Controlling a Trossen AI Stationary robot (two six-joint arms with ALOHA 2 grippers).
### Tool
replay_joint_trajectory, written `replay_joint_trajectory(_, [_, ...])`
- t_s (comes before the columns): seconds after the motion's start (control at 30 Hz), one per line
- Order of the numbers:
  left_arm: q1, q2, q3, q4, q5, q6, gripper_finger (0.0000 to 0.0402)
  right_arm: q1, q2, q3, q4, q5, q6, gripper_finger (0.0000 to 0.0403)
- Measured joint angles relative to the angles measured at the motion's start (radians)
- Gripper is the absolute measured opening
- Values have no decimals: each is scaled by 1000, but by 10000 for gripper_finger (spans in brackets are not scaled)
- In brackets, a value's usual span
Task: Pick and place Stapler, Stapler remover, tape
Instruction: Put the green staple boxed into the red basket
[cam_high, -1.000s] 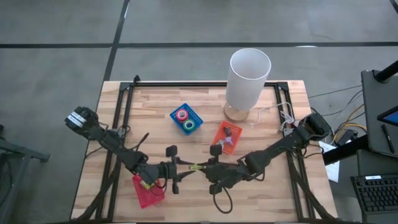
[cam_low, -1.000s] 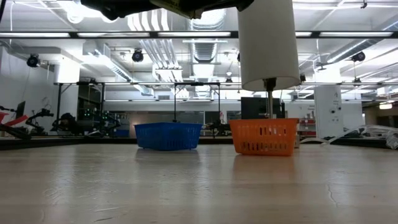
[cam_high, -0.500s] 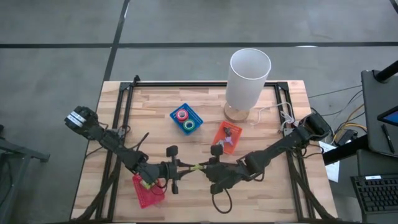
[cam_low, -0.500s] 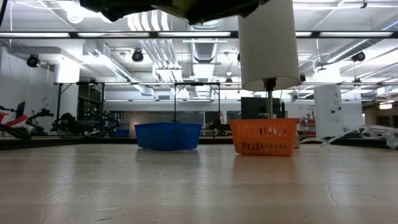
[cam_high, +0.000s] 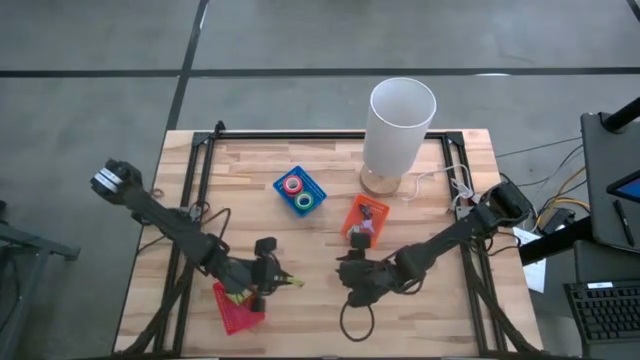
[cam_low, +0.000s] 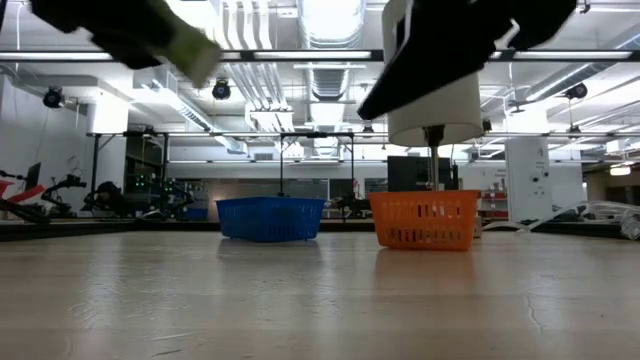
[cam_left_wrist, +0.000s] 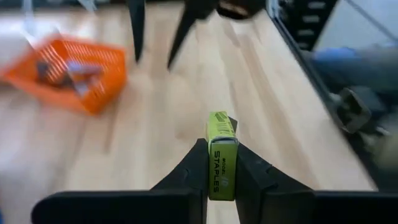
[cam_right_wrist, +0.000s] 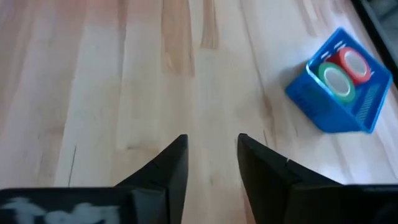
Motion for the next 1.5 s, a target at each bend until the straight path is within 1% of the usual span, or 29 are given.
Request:
replay_joint_trajectory(0.1, [-3, -65, 0, -125, 104, -107, 50, 0, 0, -24, 4, -1, 25, 137])
replay_joint_trajectory(0.2, [-3, -131, -1, -233, 234, -207, 69, 0, 0, -50, 4, 0, 48, 139])
replay_joint_trajectory(0.27, [-3, -171, -3, -282, 339, -281, 73, 0, 0, -65, 4, 0, 72, 139])
replay_joint_trajectory(0.4, [-13, -224, -20, -345, 506, -444, 58, 0, 0, -95, 11, 0, 96, 133])
replay_joint_trajectory(0.47, [-21, -238, -47, -359, 564, -522, 46, 0, 0, -108, 20, 0, 105, 129])
replay_joint_trajectory(0.63, [-46, -237, -150, -365, 584, -743, 45, 0, 0, -125, 21, 0, 128, 119])
replay_joint_trajectory(0.7, [-56, -234, -195, -347, 587, -801, 61, 0, 0, -127, 25, 0, 128, 115])
replay_joint_trajectory(0.8, [-56, -233, -270, -235, 588, -850, 90, 0, 0, -126, 28, 0, 126, 110])
replay_joint_trajectory(0.9, [-53, -234, -330, -120, 568, -891, 109, 0, 0, -124, 38, 1, 124, 105])
replay_joint_trajectory(1.07, [-53, -235, -370, -101, 563, -925, 126, -1, 0, -124, 39, 2, 120, 98])
replay_joint_trajectory(1.23, [-50, -252, -381, -101, 624, -903, 128, -1, 0, -124, 39, 2, 118, 89])
replay_joint_trajectory(1.37, [-46, -292, -381, -105, 633, -882, 128, -2, 0, -124, 39, 3, 118, 79])
replay_joint_trajectory(1.5, [-30, -364, -381, -127, 649, -860, 127, -4, 0, -124, 42, 5, 117, 69])
